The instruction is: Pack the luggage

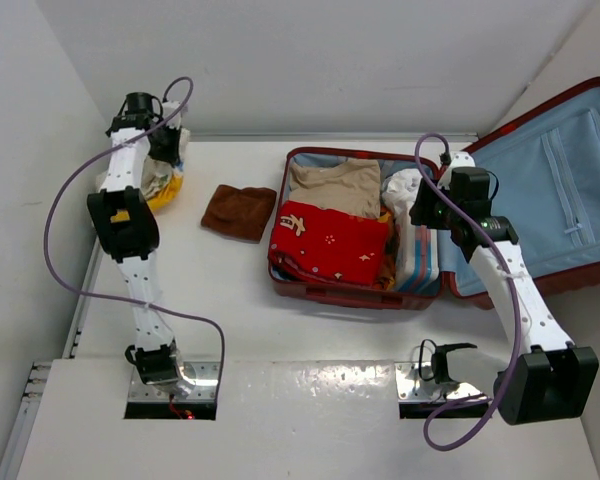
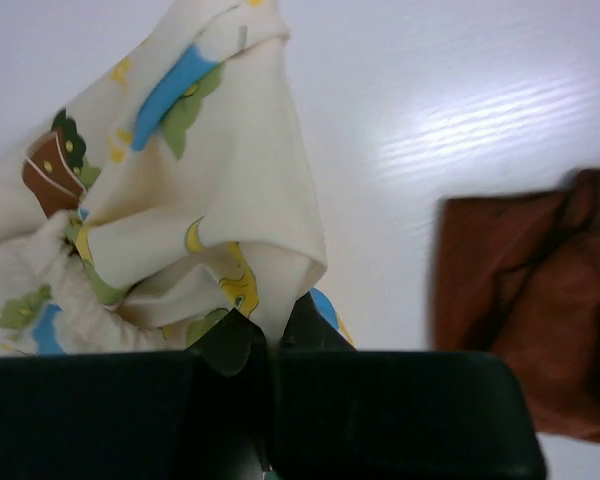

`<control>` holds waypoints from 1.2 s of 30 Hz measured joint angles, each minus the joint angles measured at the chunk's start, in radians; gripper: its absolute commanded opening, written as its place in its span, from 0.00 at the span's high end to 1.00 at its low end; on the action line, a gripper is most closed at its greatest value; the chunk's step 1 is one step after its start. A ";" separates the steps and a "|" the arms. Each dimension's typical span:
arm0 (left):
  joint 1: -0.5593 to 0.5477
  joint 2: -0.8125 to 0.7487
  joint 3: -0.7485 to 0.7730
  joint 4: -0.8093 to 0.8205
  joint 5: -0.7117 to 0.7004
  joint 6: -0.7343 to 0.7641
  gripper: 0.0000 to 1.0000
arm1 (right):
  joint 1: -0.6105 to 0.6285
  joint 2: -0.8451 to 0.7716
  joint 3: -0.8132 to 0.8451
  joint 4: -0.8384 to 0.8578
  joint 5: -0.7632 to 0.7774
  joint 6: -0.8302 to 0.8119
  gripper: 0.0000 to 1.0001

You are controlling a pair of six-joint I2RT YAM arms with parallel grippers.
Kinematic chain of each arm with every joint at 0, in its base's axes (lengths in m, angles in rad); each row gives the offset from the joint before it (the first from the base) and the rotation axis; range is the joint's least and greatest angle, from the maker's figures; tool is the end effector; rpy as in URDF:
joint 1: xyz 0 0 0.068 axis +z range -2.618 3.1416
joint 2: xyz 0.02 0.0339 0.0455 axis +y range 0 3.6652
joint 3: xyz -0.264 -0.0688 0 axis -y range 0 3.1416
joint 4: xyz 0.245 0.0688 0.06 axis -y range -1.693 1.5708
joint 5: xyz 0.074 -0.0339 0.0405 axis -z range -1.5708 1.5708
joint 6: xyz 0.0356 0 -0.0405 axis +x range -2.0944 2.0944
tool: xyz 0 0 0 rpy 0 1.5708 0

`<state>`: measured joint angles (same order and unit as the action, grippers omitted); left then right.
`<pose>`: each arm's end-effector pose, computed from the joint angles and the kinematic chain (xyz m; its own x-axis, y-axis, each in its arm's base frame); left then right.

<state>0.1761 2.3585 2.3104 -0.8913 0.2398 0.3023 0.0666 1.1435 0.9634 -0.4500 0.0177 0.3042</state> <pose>0.5123 0.0826 0.2602 -0.7683 0.1570 -0.6206 0.2059 0.9785 -0.0073 0.2504 0.0161 0.3043 -0.5766 0.2617 -0.7740 0.1262 0.9645 0.2321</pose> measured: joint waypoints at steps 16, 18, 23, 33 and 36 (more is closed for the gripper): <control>-0.410 -0.025 -0.064 0.602 0.287 -0.492 1.00 | -0.006 -0.053 0.000 -0.023 0.005 -0.018 0.46; -0.426 -0.025 -0.070 0.708 0.347 -0.557 1.00 | -0.006 -0.079 -0.003 -0.031 0.008 -0.021 0.46; -0.432 0.029 0.053 0.797 0.480 -0.594 1.00 | -0.016 -0.158 -0.024 -0.046 0.024 -0.029 0.46; -0.653 -0.185 -0.388 0.566 0.495 0.134 1.00 | -0.025 -0.204 -0.062 -0.079 0.043 -0.036 0.46; -0.734 -0.274 -0.537 0.498 0.489 0.333 1.00 | -0.026 -0.206 -0.064 -0.083 0.043 -0.037 0.46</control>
<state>-0.5583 2.0850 1.7733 -0.3935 0.7292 0.6357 0.0402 0.9375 0.8989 -0.5331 0.0605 0.2668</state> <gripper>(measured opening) 0.034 0.538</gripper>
